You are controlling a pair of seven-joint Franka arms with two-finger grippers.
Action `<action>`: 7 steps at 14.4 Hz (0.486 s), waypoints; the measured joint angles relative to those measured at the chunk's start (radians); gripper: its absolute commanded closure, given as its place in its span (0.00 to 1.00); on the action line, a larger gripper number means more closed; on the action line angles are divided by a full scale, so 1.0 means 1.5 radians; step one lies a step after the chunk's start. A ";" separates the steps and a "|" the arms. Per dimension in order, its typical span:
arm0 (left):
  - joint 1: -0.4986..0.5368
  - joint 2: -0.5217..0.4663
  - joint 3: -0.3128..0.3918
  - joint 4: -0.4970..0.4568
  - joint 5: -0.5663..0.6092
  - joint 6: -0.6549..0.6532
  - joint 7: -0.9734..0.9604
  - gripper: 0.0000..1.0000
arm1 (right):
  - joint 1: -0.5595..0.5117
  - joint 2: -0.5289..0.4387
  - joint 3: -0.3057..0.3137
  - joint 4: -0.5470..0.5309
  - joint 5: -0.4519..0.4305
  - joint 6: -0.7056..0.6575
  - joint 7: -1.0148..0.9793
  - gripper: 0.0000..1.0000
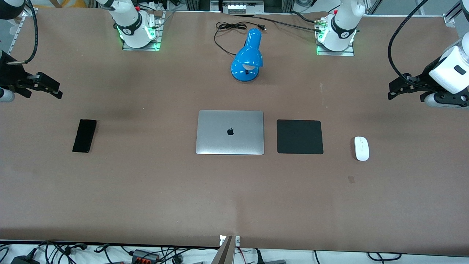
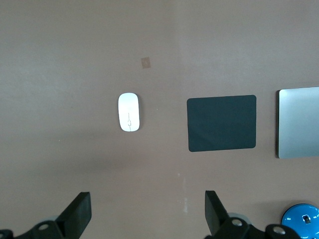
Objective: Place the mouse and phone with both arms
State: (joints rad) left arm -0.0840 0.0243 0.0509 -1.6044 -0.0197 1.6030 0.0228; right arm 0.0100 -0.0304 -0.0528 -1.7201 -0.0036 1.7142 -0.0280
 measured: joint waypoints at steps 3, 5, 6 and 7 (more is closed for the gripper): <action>0.000 0.000 0.000 0.000 0.021 0.000 0.000 0.00 | 0.002 0.009 0.001 -0.002 0.000 -0.002 0.000 0.00; -0.003 0.009 -0.002 0.000 0.023 0.000 0.000 0.00 | 0.002 0.031 0.001 -0.005 0.000 0.000 0.000 0.00; -0.006 0.025 -0.004 0.000 0.025 -0.001 0.000 0.00 | 0.002 0.048 0.001 -0.007 0.000 0.005 0.000 0.00; -0.007 0.045 -0.006 0.001 0.026 0.002 0.000 0.00 | 0.001 0.068 0.000 -0.009 -0.001 0.014 0.000 0.00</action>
State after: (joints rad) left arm -0.0939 0.0922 0.0416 -1.6036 0.0196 1.6055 0.0230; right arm 0.0119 0.0713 -0.0528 -1.7330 -0.0049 1.7360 -0.0280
